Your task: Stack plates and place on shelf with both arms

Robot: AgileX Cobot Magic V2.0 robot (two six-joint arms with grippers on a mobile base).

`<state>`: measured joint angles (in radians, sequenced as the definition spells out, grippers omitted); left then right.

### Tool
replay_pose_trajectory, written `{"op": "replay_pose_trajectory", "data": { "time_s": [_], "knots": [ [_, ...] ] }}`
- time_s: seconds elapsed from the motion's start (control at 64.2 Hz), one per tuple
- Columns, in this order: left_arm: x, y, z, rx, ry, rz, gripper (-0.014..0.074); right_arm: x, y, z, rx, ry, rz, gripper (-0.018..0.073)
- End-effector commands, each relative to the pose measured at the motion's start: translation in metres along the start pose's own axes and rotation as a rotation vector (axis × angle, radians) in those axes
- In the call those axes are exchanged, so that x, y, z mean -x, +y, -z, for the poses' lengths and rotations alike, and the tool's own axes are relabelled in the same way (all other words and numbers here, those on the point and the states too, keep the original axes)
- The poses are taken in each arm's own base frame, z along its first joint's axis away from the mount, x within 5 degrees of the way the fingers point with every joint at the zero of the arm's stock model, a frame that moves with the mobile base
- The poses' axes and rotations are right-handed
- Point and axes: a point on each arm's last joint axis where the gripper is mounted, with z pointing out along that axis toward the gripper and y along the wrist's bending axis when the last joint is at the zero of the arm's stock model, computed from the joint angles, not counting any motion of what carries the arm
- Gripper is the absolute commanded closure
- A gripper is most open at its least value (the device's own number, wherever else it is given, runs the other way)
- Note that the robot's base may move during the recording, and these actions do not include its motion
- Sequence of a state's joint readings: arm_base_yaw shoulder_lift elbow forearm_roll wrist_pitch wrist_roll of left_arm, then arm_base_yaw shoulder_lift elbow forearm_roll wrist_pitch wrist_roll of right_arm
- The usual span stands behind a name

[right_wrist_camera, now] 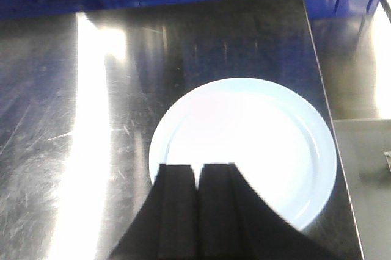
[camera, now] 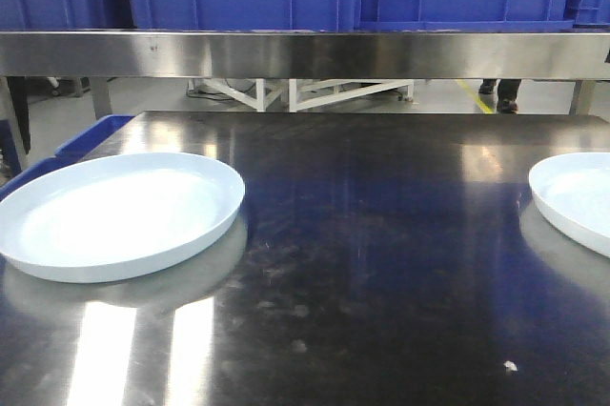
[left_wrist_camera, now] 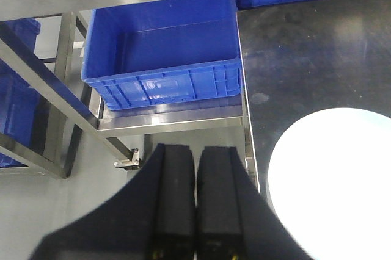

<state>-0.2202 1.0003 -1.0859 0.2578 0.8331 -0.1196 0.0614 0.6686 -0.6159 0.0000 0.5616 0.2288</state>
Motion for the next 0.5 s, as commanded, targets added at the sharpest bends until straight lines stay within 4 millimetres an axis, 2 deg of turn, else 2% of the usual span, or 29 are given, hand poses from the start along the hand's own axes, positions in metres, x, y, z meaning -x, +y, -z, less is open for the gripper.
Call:
{"op": "replay_pose_trajectory", "data": {
  "time_s": [0.0, 0.156, 0.327, 0.483],
  "knots": [
    [0.016, 0.001, 0.011, -0.004, -0.117, 0.003, 0.0513, 0.033, 0.007, -0.008, 0.011, -0.074, 0.013, 0.0538],
    [0.016, 0.001, 0.010, -0.005, -0.114, 0.003, 0.0513, 0.050, 0.012, -0.024, 0.011, -0.054, 0.006, 0.0538],
    [0.016, -0.001, 0.003, -0.013, -0.096, 0.005, 0.0513, 0.055, 0.013, -0.043, 0.017, -0.079, 0.007, 0.0538],
    [0.017, -0.002, 0.000, -0.017, -0.092, 0.010, 0.0513, 0.052, 0.013, -0.052, 0.011, -0.042, 0.001, 0.0527]
  ]
}}
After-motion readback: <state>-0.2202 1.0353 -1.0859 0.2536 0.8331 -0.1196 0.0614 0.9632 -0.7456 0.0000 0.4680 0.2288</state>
